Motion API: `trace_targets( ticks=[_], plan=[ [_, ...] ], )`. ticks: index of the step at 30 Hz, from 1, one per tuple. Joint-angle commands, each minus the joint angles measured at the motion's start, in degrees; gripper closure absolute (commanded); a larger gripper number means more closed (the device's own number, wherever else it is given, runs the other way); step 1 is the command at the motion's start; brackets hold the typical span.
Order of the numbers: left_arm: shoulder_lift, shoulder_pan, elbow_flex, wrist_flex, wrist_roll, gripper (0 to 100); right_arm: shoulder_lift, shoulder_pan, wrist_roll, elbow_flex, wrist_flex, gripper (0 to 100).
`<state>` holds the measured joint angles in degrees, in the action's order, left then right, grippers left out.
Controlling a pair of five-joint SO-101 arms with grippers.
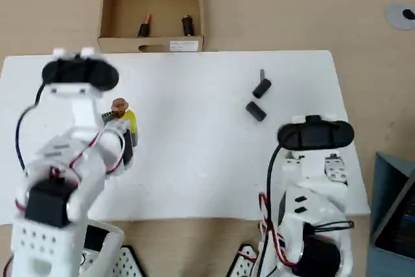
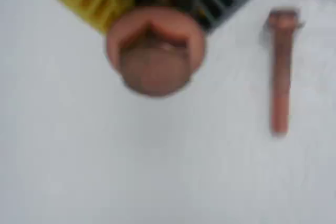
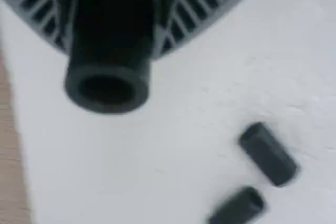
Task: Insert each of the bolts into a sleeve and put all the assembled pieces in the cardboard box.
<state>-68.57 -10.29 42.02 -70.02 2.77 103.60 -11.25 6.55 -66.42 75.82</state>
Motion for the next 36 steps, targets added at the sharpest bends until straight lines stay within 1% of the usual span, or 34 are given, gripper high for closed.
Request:
trace_targets(
  ticks=[1,3,6,10,12,13,17,20,26,34,36],
  plan=[
    [-11.7,-0.3,7.8,8.5,3.3,100,6.3,6.2,-5.3,-0.8,-3.2,98.9],
    [-17.5,-0.4,12.2,12.2,4.7,100,6.3,10.7,-7.8,-1.9,-5.1,98.9],
    [-25.4,-0.4,18.2,15.8,4.9,100,6.3,17.4,-10.6,-3.1,-8.3,98.9],
    [-34.9,-0.5,24.9,17.0,5.0,100,6.3,26.1,-13.5,-4.3,-11.3,98.9],
    [-36.9,-0.6,26.9,16.9,5.2,100,6.3,30.5,-14.5,-4.5,-11.9,98.9],
    [-36.4,-0.6,26.8,16.9,6.5,100,6.3,32.7,-14.9,-4.9,-12.0,98.9],
    [-35.8,-0.9,24.6,17.0,15.6,100,6.3,40.5,-15.0,-6.5,-12.0,98.9],
    [-35.8,-4.0,23.4,17.0,20.2,100,6.3,45.3,-14.9,-7.4,-12.0,98.9],
    [-35.8,-8.5,19.9,17.1,27.0,100,6.3,52.4,-14.6,-7.7,-12.0,98.9],
    [-35.8,-9.2,17.4,17.1,27.3,100,6.3,57.0,-14.5,-8.3,-12.0,98.9],
    [-35.8,-11.0,17.2,17.4,27.3,100,6.3,58.2,-14.3,-8.3,-12.0,98.9]
  ],
)
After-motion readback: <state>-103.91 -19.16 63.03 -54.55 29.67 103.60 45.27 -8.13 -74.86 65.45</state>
